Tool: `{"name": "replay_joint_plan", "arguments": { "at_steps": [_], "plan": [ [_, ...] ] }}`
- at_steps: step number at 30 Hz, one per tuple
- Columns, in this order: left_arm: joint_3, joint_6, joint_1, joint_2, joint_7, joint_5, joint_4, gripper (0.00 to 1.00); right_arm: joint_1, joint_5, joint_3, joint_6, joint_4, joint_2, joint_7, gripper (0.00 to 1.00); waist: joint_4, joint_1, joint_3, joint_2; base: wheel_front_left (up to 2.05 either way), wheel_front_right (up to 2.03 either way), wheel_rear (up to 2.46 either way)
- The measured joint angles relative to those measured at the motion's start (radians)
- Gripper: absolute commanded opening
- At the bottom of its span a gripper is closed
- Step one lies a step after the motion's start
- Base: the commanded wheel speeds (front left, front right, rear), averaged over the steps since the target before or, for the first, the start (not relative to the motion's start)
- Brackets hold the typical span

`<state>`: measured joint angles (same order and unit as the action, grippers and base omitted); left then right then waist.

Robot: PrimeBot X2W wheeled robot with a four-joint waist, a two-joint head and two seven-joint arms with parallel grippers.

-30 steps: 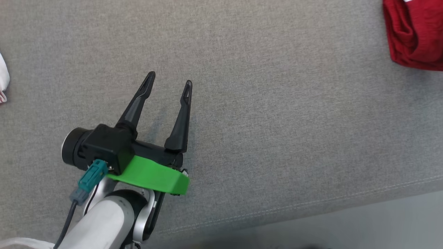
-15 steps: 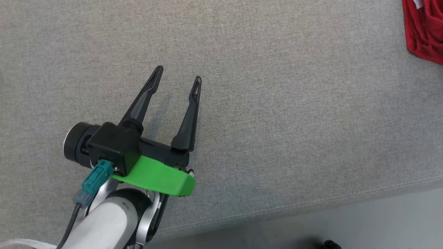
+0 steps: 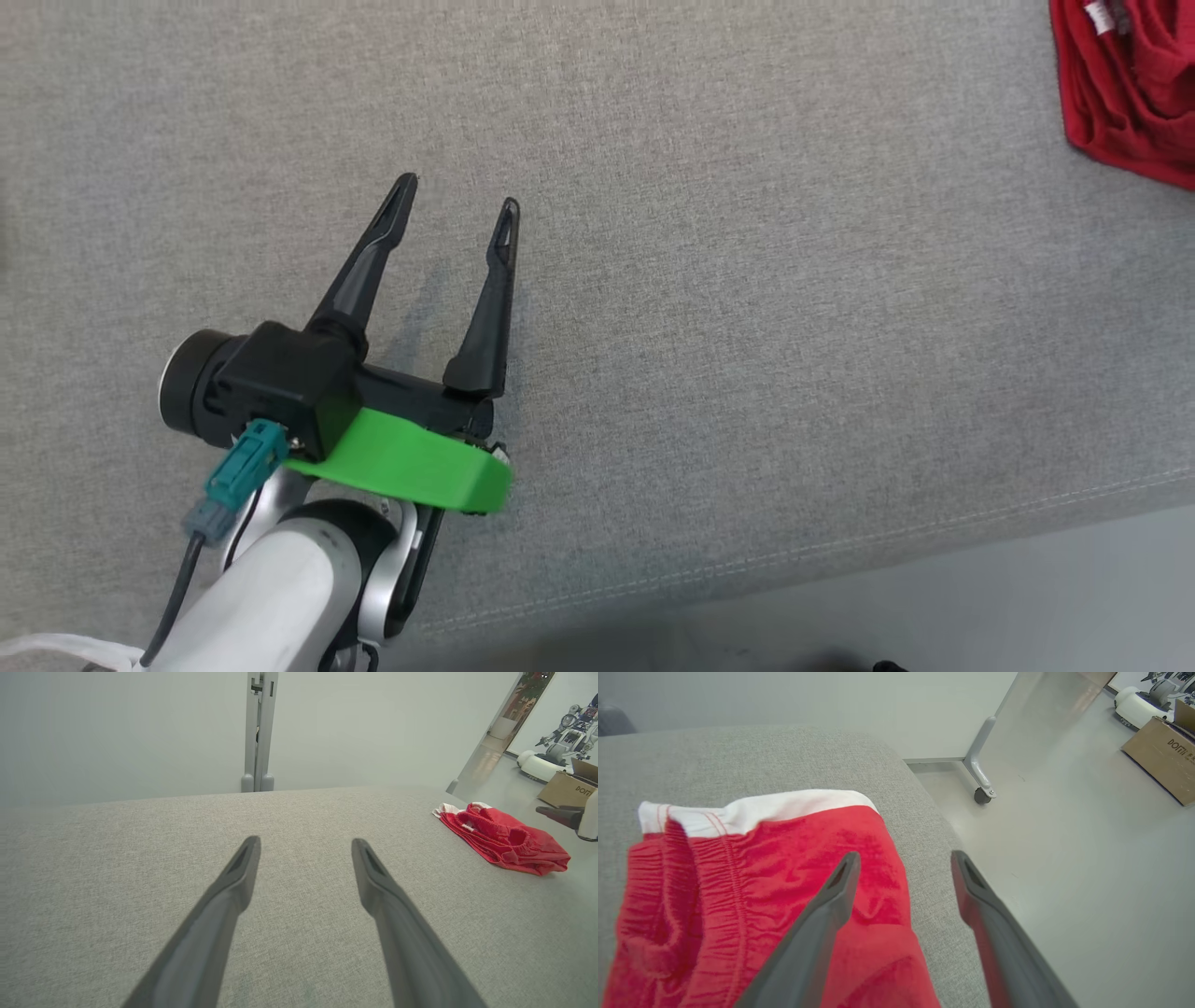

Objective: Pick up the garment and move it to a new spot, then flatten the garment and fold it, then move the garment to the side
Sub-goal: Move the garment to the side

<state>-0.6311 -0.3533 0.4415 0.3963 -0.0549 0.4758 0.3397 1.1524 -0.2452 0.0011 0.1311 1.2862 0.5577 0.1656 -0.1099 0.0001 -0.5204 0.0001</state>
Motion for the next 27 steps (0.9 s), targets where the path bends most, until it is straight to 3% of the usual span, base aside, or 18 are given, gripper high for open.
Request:
{"name": "replay_joint_plan", "arguments": {
  "at_steps": [12, 27],
  "plan": [
    [0.063, 0.037, -0.059, -0.060, 0.123, 0.131, -0.177, 1.00, -0.074, -0.071, 0.118, 0.000, -0.135, -0.083, 0.048, 1.00, 0.022, -0.0001, 0.163, 0.0000, 0.00, 0.00, 0.00],
    [0.150, 0.077, -0.156, -0.055, 0.225, 0.234, -0.448, 1.00, -0.348, -0.242, 0.219, 0.000, -0.386, -0.144, 0.029, 1.00, 0.087, -0.0001, 0.390, 0.0000, 0.00, 0.00, 0.00]
  ]
}}
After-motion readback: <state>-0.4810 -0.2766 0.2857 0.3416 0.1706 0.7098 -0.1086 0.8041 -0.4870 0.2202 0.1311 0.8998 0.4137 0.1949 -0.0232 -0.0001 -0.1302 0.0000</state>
